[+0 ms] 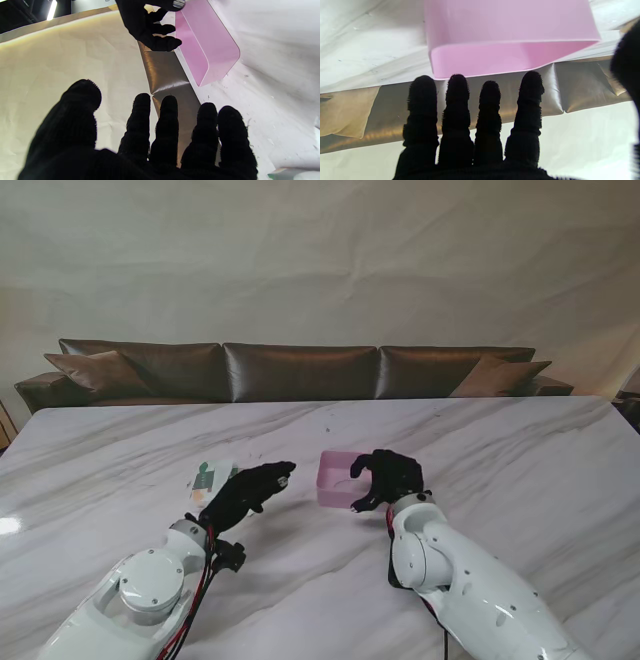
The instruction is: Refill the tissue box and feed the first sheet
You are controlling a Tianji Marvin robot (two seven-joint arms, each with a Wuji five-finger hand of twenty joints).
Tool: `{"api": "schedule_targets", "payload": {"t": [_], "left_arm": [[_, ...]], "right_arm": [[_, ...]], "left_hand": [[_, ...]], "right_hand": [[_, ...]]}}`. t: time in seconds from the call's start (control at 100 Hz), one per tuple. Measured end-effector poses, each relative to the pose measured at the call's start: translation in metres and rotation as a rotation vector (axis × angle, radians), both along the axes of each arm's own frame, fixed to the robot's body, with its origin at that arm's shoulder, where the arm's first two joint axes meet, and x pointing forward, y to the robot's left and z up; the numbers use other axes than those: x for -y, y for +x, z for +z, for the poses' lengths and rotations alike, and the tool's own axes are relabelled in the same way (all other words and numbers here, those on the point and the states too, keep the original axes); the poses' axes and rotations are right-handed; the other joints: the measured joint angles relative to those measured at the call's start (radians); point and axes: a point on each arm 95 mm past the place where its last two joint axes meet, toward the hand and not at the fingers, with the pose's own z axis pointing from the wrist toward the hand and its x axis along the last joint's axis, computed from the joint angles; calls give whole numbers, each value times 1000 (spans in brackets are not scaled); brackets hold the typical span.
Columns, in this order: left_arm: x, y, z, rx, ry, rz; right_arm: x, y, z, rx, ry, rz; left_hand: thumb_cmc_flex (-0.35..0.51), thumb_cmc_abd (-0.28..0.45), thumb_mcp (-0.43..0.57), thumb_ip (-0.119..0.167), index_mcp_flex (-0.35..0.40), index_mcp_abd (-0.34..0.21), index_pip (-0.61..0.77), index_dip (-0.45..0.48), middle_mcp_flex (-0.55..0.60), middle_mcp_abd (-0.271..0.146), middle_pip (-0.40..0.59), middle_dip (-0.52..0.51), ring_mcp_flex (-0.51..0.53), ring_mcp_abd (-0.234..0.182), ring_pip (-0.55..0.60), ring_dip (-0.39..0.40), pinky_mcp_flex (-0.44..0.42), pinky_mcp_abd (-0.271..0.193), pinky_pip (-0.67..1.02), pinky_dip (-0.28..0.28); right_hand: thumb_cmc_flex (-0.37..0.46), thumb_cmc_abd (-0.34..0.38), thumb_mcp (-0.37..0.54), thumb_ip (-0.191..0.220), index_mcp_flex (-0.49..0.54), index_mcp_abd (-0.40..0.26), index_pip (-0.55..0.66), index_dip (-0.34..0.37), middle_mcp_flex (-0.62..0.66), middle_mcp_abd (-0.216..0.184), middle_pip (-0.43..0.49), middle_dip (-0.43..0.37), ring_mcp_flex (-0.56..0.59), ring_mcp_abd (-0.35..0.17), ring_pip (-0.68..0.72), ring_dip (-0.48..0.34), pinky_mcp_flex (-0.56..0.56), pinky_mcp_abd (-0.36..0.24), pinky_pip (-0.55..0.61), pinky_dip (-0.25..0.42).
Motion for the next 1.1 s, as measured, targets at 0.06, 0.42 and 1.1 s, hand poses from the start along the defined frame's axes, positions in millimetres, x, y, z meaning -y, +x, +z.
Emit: {"api": "schedule_targets", "payload": {"t": [0.06,0.42,1.1], "left_arm": [[-1,-2,3,12,20,5],[-22,-14,25,188,330,211],[-58,-10,-1,219,766,436]], "right_arm": [[0,-4,6,5,6,5],[11,-49,26,60,125,-105],[42,-93,4,78,189,-242]], "left_hand": [[0,0,0,0,0,0,0,0,0,0,0,0,0,0,1,2,0,0,0,0],[-2,-37,50,0,80,0,67,0,56,-1,27,14,21,-13,34,13,-1,0,0,0],[-97,-70,38,-85,-67,-92,-35,-65,-255,-55,-79,-51,-251,-109,-153,-145,-100,-22,0,-310]], "right_hand": [[-10,0,0,-8,-24,9,-23,-3,-37,3,-9,-12,-49,2,-9,-10,-46,17,-44,0],[-34,11,0,-9,-82,59,-57,-27,-109,48,-20,-36,-171,41,-13,-23,-194,42,-197,-34],[-32,75,-19,-9,-155,133,-137,-77,-157,65,-59,-86,-269,53,-71,-108,-263,40,-282,-109]]}}
